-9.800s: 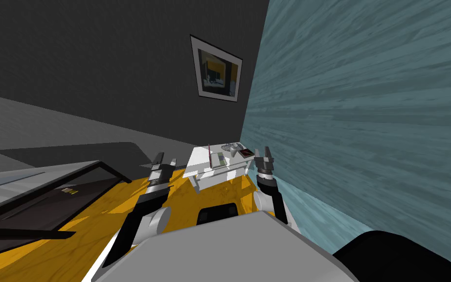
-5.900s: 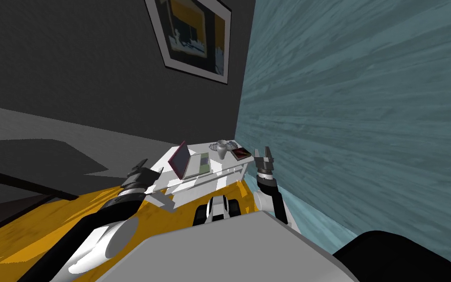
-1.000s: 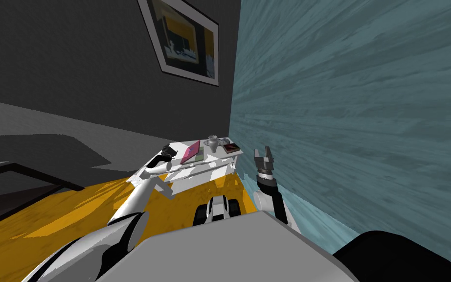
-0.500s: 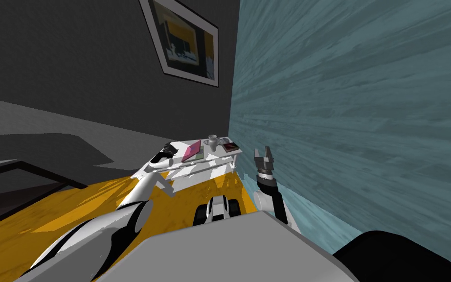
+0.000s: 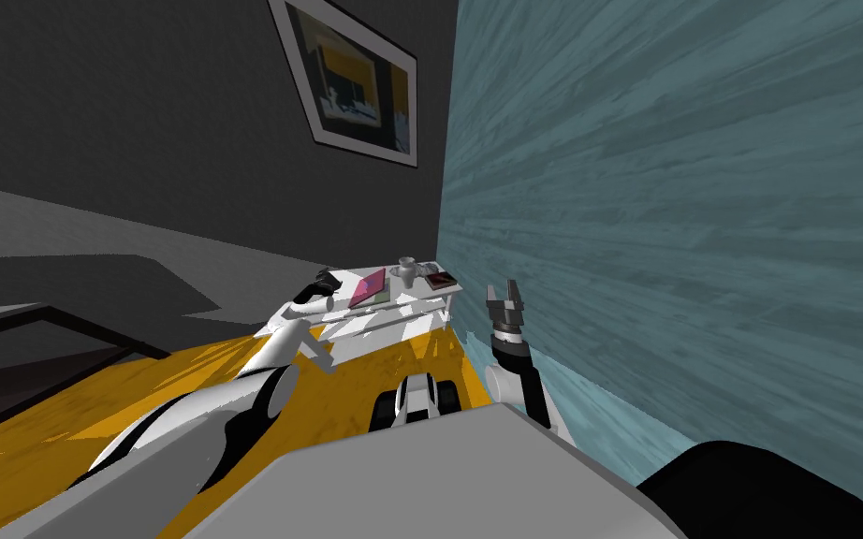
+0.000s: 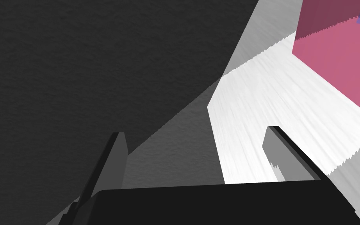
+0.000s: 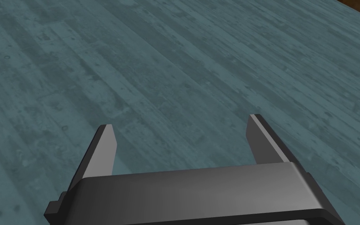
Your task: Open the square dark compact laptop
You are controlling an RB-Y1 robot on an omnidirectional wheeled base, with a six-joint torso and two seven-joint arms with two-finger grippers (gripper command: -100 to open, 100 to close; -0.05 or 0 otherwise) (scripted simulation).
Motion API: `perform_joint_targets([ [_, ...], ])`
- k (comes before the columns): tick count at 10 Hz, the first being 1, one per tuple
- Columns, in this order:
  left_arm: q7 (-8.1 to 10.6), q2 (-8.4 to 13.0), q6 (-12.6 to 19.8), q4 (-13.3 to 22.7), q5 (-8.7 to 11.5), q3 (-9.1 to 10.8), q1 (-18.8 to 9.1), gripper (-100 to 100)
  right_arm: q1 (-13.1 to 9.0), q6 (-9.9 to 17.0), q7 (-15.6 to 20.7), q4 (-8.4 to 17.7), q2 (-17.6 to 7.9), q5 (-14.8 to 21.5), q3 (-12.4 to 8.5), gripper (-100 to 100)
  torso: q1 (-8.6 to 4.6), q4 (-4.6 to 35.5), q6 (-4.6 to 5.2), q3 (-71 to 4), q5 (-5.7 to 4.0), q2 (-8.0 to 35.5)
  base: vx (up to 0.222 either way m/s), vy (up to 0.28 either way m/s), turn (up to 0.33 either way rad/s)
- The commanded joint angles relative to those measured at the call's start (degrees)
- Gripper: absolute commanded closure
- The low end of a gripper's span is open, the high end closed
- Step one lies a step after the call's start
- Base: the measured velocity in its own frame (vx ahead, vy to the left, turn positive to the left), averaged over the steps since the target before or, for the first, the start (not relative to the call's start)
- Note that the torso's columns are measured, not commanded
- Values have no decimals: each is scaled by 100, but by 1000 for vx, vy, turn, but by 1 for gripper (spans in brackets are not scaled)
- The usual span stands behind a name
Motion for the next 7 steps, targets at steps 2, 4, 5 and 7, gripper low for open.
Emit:
perform_joint_targets([
  [2,50,68,-54,730,-99,-6,-541,-100,0,0,0,0,0,0,0,0,2,-1,0,-2,0,-11,-52,-7,-2],
  [4,21,37,-48,720,-2,-164,-666,-100,1,0,0,0,0,0,0,0,10,-13,-1,-25,4,-44,0,-3,79],
  [5,21,37,-48,720,-2,-164,-666,-100,2,0,0,0,0,0,-1,0,8,-11,-4,-22,3,-40,19,-9,127],
  [7,1,9,-21,780,104,-326,-803,-100,1,0,0,0,0,0,0,0,3,-6,3,-12,1,-22,15,-5,87],
])
